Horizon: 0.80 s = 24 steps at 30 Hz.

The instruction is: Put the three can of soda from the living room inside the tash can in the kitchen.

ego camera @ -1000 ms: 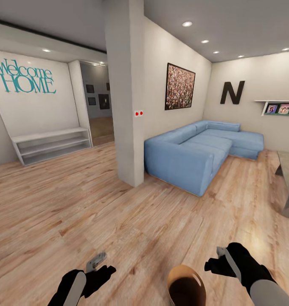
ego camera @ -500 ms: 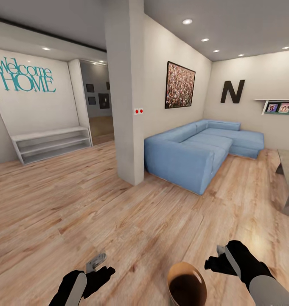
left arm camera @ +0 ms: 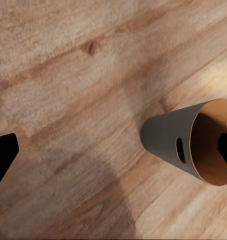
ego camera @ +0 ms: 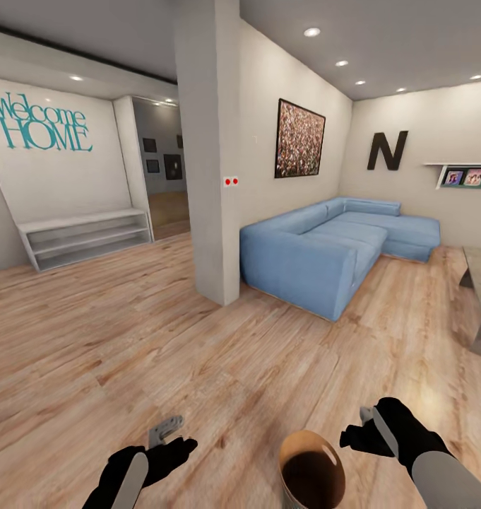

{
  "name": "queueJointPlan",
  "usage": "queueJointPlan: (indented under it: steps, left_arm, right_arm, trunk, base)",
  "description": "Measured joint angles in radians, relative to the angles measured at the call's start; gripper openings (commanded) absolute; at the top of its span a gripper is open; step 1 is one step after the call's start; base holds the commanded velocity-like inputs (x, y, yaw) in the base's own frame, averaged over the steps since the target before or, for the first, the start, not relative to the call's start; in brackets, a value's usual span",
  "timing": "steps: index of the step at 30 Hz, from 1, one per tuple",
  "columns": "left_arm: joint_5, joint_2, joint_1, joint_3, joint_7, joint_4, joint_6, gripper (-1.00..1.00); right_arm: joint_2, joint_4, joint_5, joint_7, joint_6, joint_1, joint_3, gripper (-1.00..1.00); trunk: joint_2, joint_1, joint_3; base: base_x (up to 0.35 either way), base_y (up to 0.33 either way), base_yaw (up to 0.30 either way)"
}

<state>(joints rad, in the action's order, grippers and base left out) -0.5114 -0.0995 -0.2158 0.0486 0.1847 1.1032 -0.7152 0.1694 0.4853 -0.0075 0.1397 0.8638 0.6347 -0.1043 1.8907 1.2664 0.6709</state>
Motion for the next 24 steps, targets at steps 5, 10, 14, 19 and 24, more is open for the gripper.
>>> queueJointPlan:
  steps: [5,10,14,19,24]
  left_arm:
    - [0.002,0.000,0.001,-0.001,0.002,-0.007,0.001,1.00]
    - [0.002,0.000,0.001,-0.001,0.002,-0.010,0.002,1.00]
    - [0.002,0.000,0.001,-0.001,0.002,-0.012,0.002,1.00]
    - [0.002,0.000,0.000,-0.001,0.002,-0.012,0.003,1.00]
    - [0.002,0.000,0.000,0.000,0.002,-0.013,0.003,1.00]
  right_arm:
    - [0.001,0.000,0.000,0.000,0.000,0.000,0.000,1.00]
    - [0.001,0.001,0.000,0.000,0.000,0.000,0.000,1.00]
    - [0.001,0.001,0.000,0.000,0.000,0.000,0.000,1.00]
    - [0.000,0.003,0.000,0.001,0.000,0.001,0.000,1.00]
    - [-0.005,0.021,-0.009,0.002,0.010,0.022,-0.002,1.00]
  trunk:
    - [0.035,0.019,0.016]
    - [0.070,0.038,0.031]
    - [0.098,0.054,0.044]
    - [0.133,0.073,0.060]
    - [0.168,0.092,0.075]
  base:
    - [0.000,0.000,0.000]
    - [0.000,0.000,0.000]
    - [0.000,0.000,0.000]
    - [0.000,0.000,0.000]
    - [0.000,0.000,0.000]
